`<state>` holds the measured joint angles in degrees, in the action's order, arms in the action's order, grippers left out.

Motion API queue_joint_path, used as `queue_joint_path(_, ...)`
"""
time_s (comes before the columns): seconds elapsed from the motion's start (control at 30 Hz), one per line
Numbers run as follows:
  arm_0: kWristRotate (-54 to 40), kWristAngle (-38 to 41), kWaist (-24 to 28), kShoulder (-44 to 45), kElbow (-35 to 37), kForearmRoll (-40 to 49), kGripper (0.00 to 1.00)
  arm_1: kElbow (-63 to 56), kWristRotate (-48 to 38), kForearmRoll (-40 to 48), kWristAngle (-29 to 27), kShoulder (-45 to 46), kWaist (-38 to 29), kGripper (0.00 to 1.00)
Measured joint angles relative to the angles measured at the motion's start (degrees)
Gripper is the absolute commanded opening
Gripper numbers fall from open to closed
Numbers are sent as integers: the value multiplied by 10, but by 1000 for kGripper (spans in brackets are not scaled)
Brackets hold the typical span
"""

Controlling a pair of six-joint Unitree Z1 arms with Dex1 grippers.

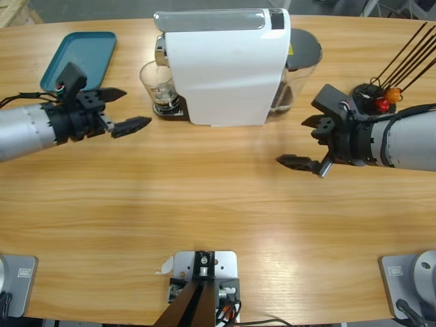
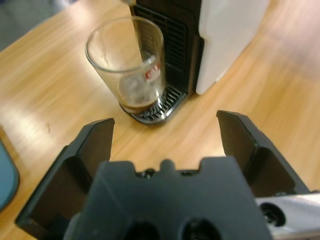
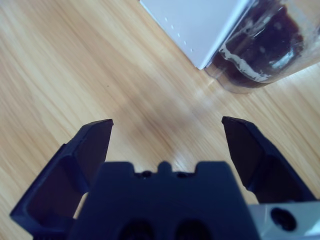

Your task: Pour coffee

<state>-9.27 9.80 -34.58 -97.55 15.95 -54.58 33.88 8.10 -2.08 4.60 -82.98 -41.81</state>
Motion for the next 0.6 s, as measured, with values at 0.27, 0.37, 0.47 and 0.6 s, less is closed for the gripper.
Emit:
queue_joint_path(0.27, 0, -34, 0, -86, 0, -133, 881, 0, 0, 0, 1, -5, 0, 982)
queue_joint_path(0.37, 1, -34, 0, -121, 1, -178, 877, 0, 0, 0, 1, -5, 0, 982)
queue_joint_path(0.47, 5, -33, 0, -148, 2, -208, 876, 0, 0, 0, 2, -5, 0, 982)
queue_joint_path(0.6, 12, -30, 0, -157, 12, -217, 876, 0, 0, 0, 2, -5, 0, 982)
